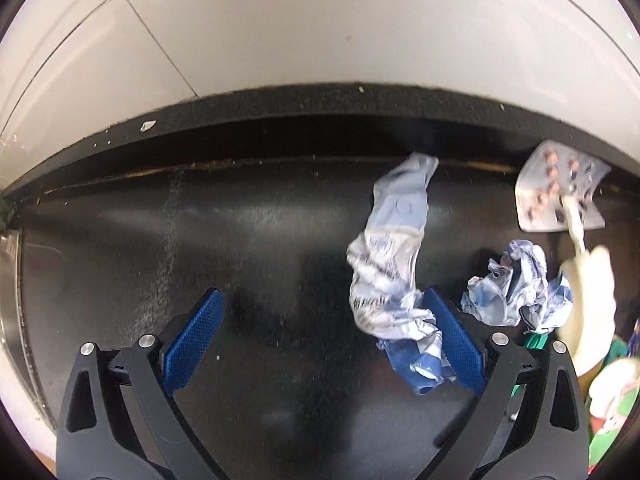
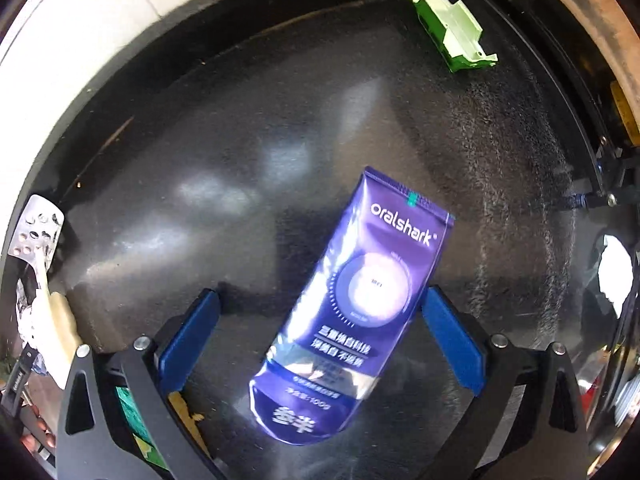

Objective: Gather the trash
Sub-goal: 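Close the left tool on the crumpled foil wrapper while the right tool grasps the blue toothpaste tube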

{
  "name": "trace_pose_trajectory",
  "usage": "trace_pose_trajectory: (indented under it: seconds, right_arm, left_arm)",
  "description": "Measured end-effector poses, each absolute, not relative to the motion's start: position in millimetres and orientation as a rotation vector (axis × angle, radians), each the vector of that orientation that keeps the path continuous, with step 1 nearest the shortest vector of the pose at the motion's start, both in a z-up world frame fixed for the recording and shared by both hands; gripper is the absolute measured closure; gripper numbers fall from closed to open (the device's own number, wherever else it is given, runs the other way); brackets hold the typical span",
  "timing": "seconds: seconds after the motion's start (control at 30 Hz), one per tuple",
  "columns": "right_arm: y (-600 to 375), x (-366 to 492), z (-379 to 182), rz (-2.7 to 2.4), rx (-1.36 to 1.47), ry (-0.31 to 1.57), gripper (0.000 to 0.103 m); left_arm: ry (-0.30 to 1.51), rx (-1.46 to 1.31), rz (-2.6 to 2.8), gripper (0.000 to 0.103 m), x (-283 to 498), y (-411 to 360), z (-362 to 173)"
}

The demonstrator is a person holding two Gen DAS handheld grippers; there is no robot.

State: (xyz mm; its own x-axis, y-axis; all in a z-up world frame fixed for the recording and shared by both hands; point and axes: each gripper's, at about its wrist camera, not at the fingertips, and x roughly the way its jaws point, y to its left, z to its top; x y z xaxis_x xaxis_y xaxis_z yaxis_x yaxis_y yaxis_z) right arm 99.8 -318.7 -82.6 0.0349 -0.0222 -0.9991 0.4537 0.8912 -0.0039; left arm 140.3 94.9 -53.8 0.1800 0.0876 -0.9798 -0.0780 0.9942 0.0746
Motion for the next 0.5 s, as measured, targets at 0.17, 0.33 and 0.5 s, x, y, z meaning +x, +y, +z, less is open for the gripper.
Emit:
trace_pose_trajectory:
  seconds: [0.17,0.33,0.5]
  right_arm:
    - [-299.2,80.9,-80.8,-0.37,0.325,1.421,0.005]
    - [-296.6,66.3,-80.9,-0.353,0.308,1.408,0.005]
    - [-293.2,62.9,-79.1,-0.289,0.266,1.449,0.005]
  left_arm:
    - [1.393,-0.034,0.099,0.005,158.0,112.9,-59.6]
    - [1.37,-0.045,0.087,0.005,152.8,118.1,-61.1]
    - [1.388,-0.065,0.098,0.008,141.1,126.4,-55.0]
